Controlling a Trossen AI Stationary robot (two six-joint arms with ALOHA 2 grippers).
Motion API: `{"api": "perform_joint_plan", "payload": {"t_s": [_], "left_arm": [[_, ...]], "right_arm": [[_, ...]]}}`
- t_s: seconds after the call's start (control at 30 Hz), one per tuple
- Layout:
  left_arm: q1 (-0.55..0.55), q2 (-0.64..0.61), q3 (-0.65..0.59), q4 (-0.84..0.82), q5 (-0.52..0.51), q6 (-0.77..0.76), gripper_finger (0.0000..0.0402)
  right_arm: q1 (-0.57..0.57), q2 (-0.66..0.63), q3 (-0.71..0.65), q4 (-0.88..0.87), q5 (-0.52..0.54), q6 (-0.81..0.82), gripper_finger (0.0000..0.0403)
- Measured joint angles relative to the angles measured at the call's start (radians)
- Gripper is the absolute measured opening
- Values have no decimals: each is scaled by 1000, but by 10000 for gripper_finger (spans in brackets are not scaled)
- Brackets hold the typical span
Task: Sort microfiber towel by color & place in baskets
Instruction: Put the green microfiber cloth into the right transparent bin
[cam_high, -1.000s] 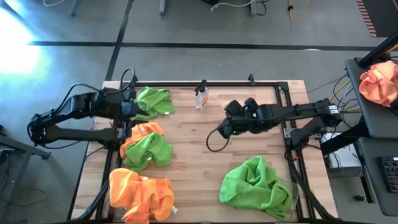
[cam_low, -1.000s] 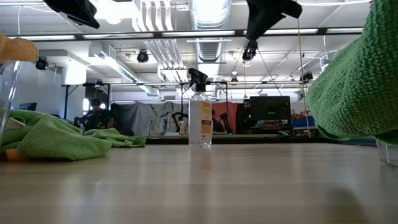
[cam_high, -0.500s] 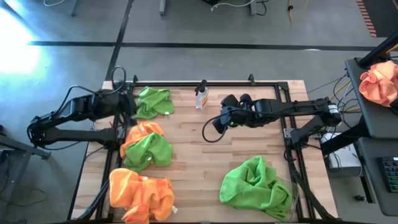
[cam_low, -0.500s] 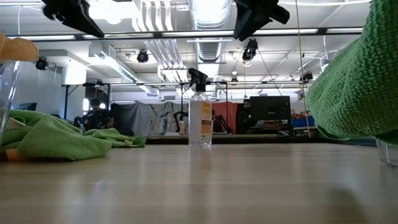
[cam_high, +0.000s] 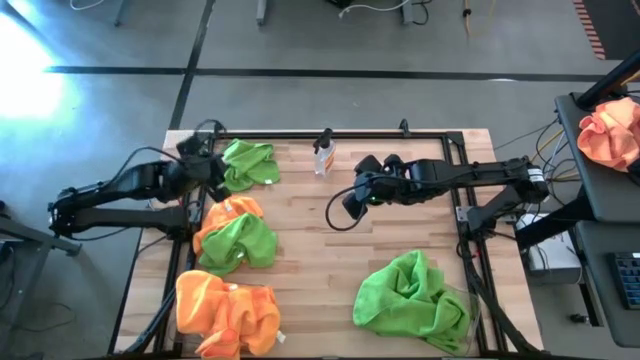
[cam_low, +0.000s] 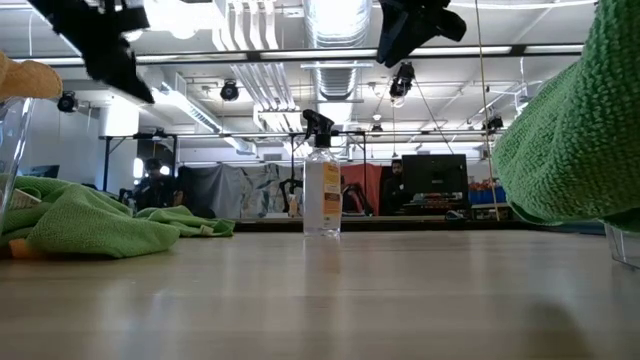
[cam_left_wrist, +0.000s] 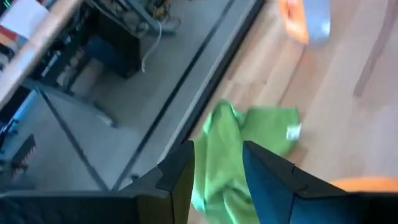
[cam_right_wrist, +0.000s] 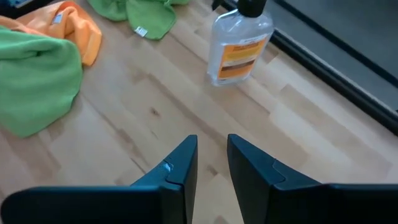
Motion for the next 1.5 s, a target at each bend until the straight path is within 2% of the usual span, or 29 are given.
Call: {"api": "perform_joint_plan", "payload": {"t_s": [0.2,0.47,0.83,1.1,1.3,1.5], "left_arm": [[0,26,-147,-2,-139,-18,121],[0,74,-193,1,-214,-14,121],[0,126,-98,8,-182,-40,121],[-7,164,-96,4,47,16,121],[2,194,-98,7,-77,-14,121],[45,190,-115,43,-79,7,121]], "right_arm": [[3,0,0,-1,-41,0,86],[4,0,0,-1,-41,0,86],[4,0,0,0,-41,1,86],[5,0,0,-1,-47,1,86],[5,0,-1,-4,-94,0,86],[5,0,-1,-5,-94,-18,86]]}}
